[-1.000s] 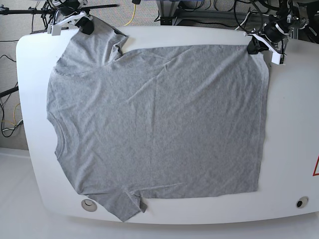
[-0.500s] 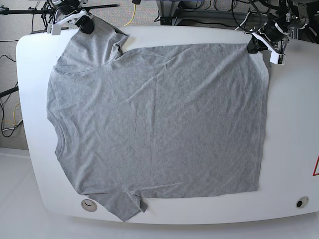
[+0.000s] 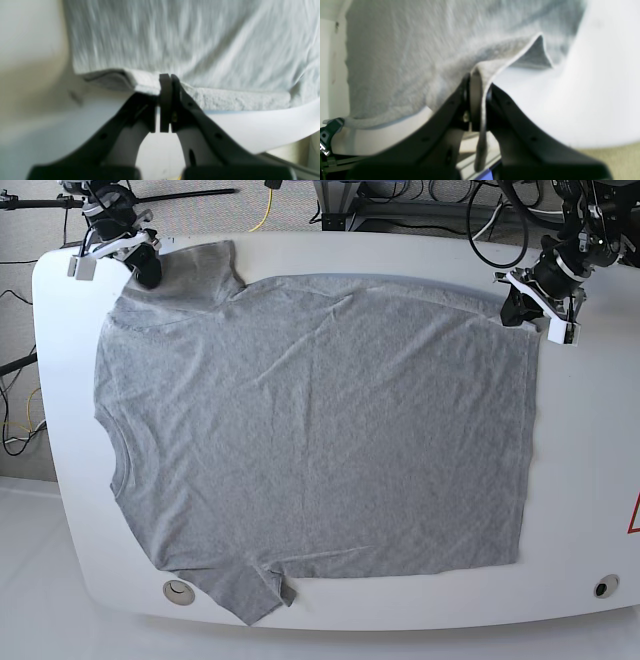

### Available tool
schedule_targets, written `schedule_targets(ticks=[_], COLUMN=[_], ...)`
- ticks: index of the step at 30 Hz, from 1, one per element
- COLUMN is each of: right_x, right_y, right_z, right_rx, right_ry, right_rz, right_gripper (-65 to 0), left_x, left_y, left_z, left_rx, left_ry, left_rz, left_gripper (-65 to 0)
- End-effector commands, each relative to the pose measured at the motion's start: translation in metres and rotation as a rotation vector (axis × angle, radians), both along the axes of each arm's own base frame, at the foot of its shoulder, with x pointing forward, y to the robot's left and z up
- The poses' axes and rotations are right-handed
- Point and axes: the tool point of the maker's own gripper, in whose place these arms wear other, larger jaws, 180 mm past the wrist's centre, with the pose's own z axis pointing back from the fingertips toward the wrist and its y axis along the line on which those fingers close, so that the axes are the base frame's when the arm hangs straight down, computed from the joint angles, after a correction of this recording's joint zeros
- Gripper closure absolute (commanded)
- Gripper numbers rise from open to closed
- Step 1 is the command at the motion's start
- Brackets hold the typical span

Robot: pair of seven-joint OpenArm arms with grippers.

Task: Fold the T-shirt properly
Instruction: 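Pull the gripped shoulder edge taut with both grippers, then lift and fold the shoulder edge over the shirt body with both grippers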

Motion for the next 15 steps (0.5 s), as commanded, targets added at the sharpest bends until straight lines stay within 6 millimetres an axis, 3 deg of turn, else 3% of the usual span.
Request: schedule_targets(ticks=[1, 13, 15], right_x=[0.009, 0.033, 0.039], right_y=[-0.007, -0.001, 0.005], right_z=[0.015, 0.028, 0.033], right_rx=[-0.008, 0.001, 0.006], right_ry=[-0.051, -0.087, -0.092], right_rz=[0.005, 0.074, 0.100], right_gripper=[0.0, 0.0, 0.0], left_x=[0.007, 0.024, 0.033], left_y=[0.002, 0.012, 0.017], left_z=[0.009, 0.012, 0.019], left_rx=[0.004, 0.009, 0.016], left_ry=[-0.032, -0.049, -0.080], left_rz=[-0.010, 0.017, 0.032], left_gripper=[0.0, 0.0, 0.0])
